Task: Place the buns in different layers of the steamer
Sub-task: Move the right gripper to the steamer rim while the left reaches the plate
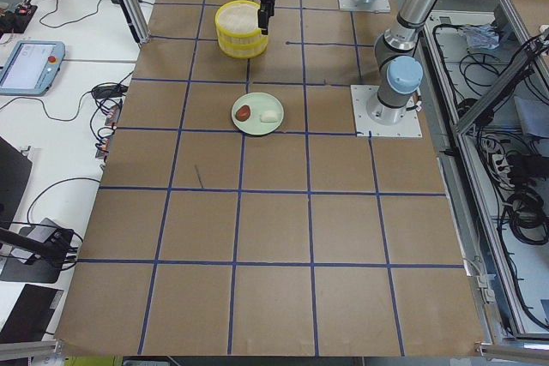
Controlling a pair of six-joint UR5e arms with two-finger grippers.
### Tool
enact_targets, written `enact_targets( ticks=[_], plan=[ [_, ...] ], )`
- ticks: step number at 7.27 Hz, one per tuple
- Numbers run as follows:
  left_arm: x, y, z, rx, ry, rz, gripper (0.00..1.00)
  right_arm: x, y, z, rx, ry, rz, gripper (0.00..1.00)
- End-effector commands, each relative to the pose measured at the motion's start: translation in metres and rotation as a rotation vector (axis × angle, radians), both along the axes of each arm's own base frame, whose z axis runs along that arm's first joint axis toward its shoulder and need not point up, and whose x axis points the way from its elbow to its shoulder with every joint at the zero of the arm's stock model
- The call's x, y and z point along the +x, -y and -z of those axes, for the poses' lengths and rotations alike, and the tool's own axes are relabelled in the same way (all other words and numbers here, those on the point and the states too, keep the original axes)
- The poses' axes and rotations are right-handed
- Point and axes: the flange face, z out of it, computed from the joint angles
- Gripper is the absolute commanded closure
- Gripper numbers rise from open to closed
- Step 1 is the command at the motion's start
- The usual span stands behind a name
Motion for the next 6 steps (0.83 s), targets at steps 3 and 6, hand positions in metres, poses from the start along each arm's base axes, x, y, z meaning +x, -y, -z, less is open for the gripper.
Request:
enact_targets(
  ticks=[3, 6],
  plan=[
    [0.057, 0.008, 0.041, 0.078, 0.024, -0.032, 0.0, 0.001, 0.0, 0.001, -0.017, -0.007, -0.006, 0.0],
    [0.14, 0.019, 0.158, 0.214, -0.018, -0.122, 0.0, 0.02, 0.026, 0.03, -0.053, 0.007, 0.042, 0.0]
  ],
)
